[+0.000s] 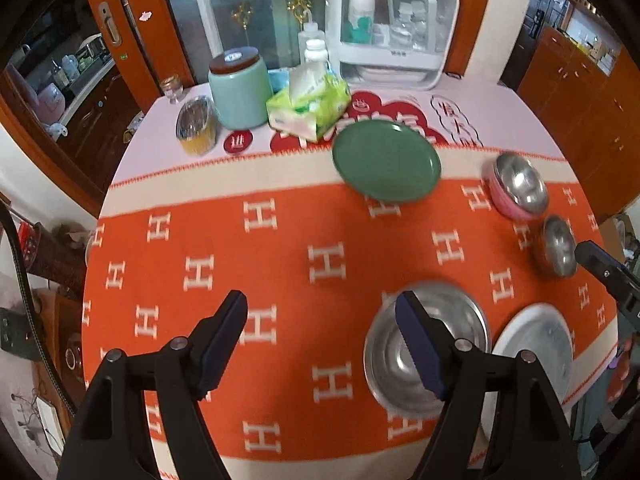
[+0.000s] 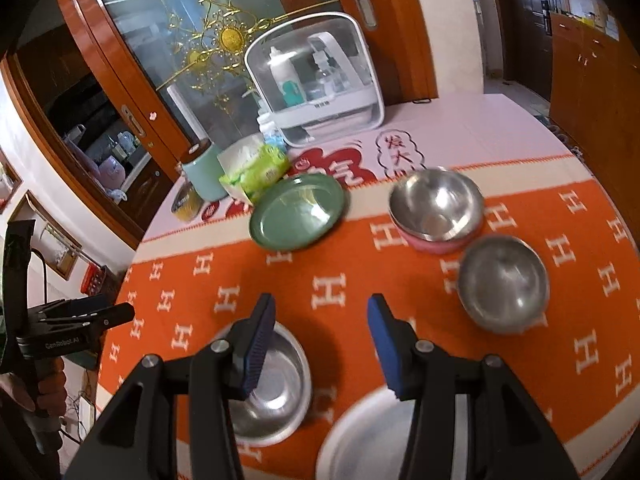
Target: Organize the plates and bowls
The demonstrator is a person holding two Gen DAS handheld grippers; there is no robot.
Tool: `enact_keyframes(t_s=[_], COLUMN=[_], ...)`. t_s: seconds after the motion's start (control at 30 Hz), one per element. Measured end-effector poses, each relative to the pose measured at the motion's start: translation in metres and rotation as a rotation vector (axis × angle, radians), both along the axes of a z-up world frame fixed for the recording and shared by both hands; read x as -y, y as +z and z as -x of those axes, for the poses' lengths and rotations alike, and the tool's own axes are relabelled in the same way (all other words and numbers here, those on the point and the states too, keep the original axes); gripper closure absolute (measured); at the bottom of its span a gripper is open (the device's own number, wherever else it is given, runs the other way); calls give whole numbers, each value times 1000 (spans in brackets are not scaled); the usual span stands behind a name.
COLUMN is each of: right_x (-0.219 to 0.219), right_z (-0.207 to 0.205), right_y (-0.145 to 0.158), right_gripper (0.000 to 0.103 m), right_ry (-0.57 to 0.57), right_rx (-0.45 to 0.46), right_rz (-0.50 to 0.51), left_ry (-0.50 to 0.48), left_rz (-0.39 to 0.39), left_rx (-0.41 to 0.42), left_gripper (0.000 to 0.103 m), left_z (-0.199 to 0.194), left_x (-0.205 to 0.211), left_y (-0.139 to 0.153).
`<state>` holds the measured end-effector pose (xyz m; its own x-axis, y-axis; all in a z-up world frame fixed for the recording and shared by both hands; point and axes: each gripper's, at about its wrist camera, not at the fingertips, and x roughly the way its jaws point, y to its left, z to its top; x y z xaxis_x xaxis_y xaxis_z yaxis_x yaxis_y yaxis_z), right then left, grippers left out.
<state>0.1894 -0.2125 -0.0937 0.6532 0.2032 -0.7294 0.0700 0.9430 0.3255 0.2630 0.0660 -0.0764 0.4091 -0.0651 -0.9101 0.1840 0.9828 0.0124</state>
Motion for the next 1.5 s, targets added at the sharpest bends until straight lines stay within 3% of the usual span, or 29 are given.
enact_keyframes(t_s=[0.33, 0.57, 1.03, 1.5], right_x=[-1, -3, -14, -17], right_z=[-70, -110, -161, -185], right_y=[14, -2, -78, -141], right_gripper=[55, 55, 55, 55], right_ry=[-19, -35, -47, -49], right_rx=[78, 75, -44, -109], right_rz=[46, 42, 6, -95], left_ry=[-15, -23, -110, -90], left_rz=[-25, -14, 62, 155], left_rx=[16, 11, -43, -90], left_gripper=[28, 28, 28, 28], left_z=[-74, -120, -169, -191], left_x=[2, 8, 27, 38], left_y=[5, -7, -82, -156])
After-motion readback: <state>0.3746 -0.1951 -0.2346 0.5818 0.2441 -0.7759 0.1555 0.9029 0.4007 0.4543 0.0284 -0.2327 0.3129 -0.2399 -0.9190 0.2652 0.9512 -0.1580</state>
